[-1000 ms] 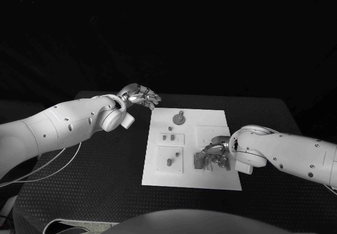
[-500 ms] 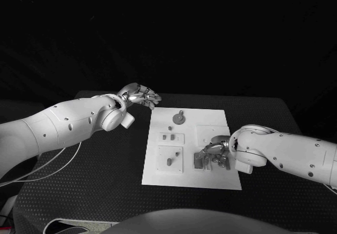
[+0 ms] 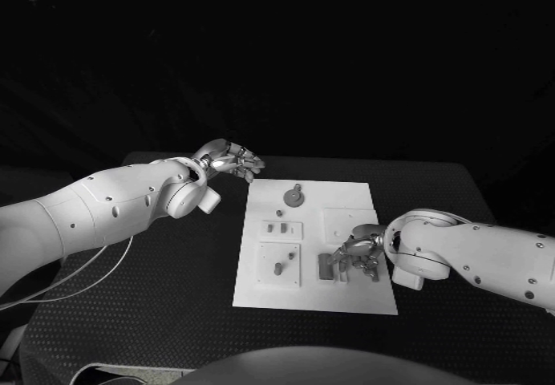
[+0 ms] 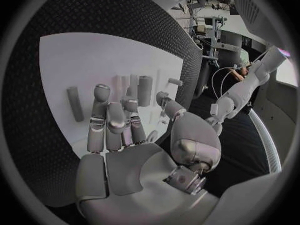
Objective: Assemble the parts on the task board
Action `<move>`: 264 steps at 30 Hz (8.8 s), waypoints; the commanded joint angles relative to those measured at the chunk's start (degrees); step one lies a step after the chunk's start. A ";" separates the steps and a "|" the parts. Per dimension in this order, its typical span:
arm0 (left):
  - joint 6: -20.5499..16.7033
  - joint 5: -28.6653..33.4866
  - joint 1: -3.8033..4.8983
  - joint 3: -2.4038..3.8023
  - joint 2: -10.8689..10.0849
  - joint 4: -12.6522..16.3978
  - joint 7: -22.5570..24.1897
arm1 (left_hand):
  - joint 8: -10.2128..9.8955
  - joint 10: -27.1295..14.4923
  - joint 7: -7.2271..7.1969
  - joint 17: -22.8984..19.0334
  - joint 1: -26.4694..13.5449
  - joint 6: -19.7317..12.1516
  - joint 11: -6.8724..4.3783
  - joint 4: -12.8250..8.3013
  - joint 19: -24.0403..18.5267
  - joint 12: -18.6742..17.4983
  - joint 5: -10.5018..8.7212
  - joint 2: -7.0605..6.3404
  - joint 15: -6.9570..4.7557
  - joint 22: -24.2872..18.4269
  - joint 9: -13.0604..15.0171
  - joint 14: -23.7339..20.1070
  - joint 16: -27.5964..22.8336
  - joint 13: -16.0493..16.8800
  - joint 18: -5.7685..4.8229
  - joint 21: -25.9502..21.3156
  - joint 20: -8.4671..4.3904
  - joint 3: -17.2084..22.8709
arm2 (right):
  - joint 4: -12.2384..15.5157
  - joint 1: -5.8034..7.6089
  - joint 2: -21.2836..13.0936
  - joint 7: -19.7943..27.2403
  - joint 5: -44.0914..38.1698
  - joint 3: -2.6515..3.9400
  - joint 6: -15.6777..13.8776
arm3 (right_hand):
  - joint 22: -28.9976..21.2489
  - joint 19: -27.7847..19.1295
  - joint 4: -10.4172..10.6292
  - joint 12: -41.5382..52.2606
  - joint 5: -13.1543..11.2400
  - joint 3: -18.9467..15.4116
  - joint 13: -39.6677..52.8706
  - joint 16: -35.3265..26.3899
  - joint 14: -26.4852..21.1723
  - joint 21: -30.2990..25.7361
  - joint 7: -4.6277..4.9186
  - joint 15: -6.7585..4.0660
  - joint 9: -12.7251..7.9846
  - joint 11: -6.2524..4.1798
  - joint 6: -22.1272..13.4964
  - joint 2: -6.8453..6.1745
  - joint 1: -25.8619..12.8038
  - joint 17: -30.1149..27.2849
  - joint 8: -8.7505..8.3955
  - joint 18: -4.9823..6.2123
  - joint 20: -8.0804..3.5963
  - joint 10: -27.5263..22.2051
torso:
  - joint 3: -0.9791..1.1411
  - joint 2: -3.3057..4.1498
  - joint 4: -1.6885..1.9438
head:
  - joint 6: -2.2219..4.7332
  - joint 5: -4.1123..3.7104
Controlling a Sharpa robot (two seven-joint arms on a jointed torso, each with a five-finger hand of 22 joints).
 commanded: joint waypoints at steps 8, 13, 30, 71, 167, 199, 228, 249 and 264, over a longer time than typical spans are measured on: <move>0.70 0.37 0.06 0.05 -0.04 0.20 0.60 | 0.21 -0.13 -0.22 0.11 -0.16 -0.14 0.03 0.34 0.06 -0.19 0.07 0.07 0.13 0.07 0.11 0.20 -0.36 0.11 0.45 -0.22 0.26 0.12 | 0.94 2.76 -4.91 3.40 -2.76 0.06 -4.51 | 1.18 0.41 -2.42 0.53 0.04 -0.13 -0.19 0.38 1.17 0.31 -0.48 -0.23 0.83 -0.67 1.56 1.09 2.71 0.38 0.87 0.45 -0.27 0.88 | -0.09 -0.01 -0.17 | 1.01 -0.68; 0.54 0.37 0.06 0.05 -0.17 0.24 0.58 | 0.23 -0.10 -0.23 0.16 -0.17 -0.11 0.01 0.35 0.07 -0.18 0.07 0.07 0.12 0.08 0.13 0.23 -0.39 0.15 0.45 -0.23 0.26 0.11 | 1.03 2.89 -7.49 2.42 -4.38 0.06 -2.38 | 1.12 0.61 -3.81 0.45 0.02 -0.50 -0.39 0.24 1.35 0.17 -1.14 -0.73 3.25 -1.28 3.11 2.18 4.61 0.21 2.67 0.45 -0.17 1.14 | -0.04 0.04 -0.09 | 1.27 -1.19; 0.74 0.37 0.06 0.05 -0.15 0.29 0.53 | 0.28 -0.07 -0.31 0.30 -0.16 -0.05 -0.01 0.36 0.10 -0.19 0.07 0.08 0.11 0.12 0.18 0.28 -0.48 0.26 0.45 -0.26 0.25 0.11 | 1.12 1.52 -9.03 -2.04 -16.22 0.00 5.74 | 1.19 0.51 -2.18 0.37 0.08 -1.02 -0.49 0.39 1.37 -0.04 -1.02 -0.70 5.22 -1.16 1.76 1.45 3.57 0.48 2.24 0.45 -0.12 1.26 | 0.07 0.05 -0.12 | 1.06 -1.61; 1.66 0.37 0.06 0.05 -0.56 0.72 0.17 | 0.26 -0.15 -0.33 0.60 -0.32 -0.10 0.01 0.52 0.03 -0.30 0.07 0.16 0.16 0.17 0.23 0.22 -0.81 0.48 0.42 -0.42 0.28 0.05 | -3.26 -5.36 -2.81 -2.38 -26.27 0.02 4.62 | 1.26 0.13 -6.54 0.43 0.04 -0.08 -0.41 0.28 0.75 0.43 -0.68 -0.38 5.28 -0.79 1.74 3.55 13.45 -0.21 0.31 0.45 -0.07 0.96 | -0.05 0.05 0.05 | -0.46 -1.24; 1.81 0.37 0.07 0.05 -0.63 0.73 0.13 | 0.26 -0.20 -0.28 1.22 -0.24 -0.14 0.02 0.54 0.05 -0.43 0.07 0.16 0.17 0.32 0.34 0.33 -1.31 0.92 0.43 -0.63 0.30 0.05 | -1.05 -3.59 -0.66 1.68 -1.18 0.04 -5.97 | 1.12 0.26 -0.67 0.13 0.08 -1.25 -0.88 -0.43 -0.17 -0.61 0.71 0.74 -0.71 0.44 -0.09 -0.73 7.67 -1.82 -4.27 0.45 0.21 0.40 | -0.02 0.05 0.03 | -0.99 -0.72; -1.60 7.71 1.61 0.10 2.13 -6.57 2.23 | -1.48 -5.80 -1.43 0.40 -1.18 -3.34 0.45 0.45 -5.63 -1.32 0.07 0.94 1.53 -2.02 -0.28 -4.64 -7.65 -0.73 -0.97 -2.18 1.67 0.42 | -34.39 -0.13 7.52 43.47 31.39 7.94 -10.53 | -4.73 -25.51 -4.20 -24.62 0.05 1.41 -21.35 -30.44 -20.99 -19.07 4.41 9.15 -0.73 5.73 -8.98 2.69 14.51 -16.54 -6.52 -4.81 7.86 -12.96 | -1.24 -2.49 -0.50 | 11.26 -3.14; -7.59 12.54 0.00 1.05 3.04 -4.73 5.33 | -16.36 -65.00 -11.03 -35.64 -57.37 -46.77 -7.37 12.35 -56.72 -4.82 -2.83 5.65 -5.22 -59.19 -31.37 -52.72 -32.34 -19.12 -3.04 -5.59 0.61 -27.55 | -32.84 -3.68 9.53 46.95 36.59 12.79 -14.81 | -74.91 -64.98 10.07 -59.88 -4.44 -39.16 -64.17 -81.30 -70.70 -42.25 -5.94 6.50 -43.28 0.20 -56.36 6.79 -33.68 -57.07 -12.47 -14.55 -0.23 -64.08 | 0.27 -5.25 -0.08 | 13.84 -3.74; -35.09 26.66 -8.11 5.20 -4.75 24.55 17.44 | -16.36 -65.00 -11.03 -35.64 -57.37 -46.77 -7.37 12.35 -56.72 -4.82 -2.83 5.65 -5.22 -59.19 -31.37 -52.72 -32.34 -19.12 -3.04 -5.59 0.61 -27.55 | 1.39 -7.84 -0.40 56.04 51.01 14.12 -45.58 | -74.91 -64.98 10.07 -59.88 -4.44 -39.16 -64.17 -81.30 -70.70 -42.25 -5.94 6.50 -43.28 0.20 -56.36 6.79 -33.68 -57.07 -12.47 -14.55 -0.23 -64.08 | 0.49 -5.33 0.03 | 13.48 -4.01; -35.60 26.92 -8.26 5.28 -4.89 25.09 17.67 | -16.36 -65.00 -11.03 -35.64 -57.37 -46.77 -7.37 12.35 -56.72 -4.82 -2.83 5.65 -5.22 -59.19 -31.37 -52.72 -32.34 -19.12 -3.04 -5.59 0.61 -27.55 | 4.28 -8.19 -1.23 56.80 52.23 14.23 -48.18 | -74.91 -64.98 10.07 -59.88 -4.44 -39.16 -64.17 -81.30 -70.70 -42.25 -5.94 6.50 -43.28 0.20 -56.36 6.79 -33.68 -57.07 -12.47 -14.55 -0.23 -64.08 | 0.49 -5.33 0.03 | 13.48 -4.01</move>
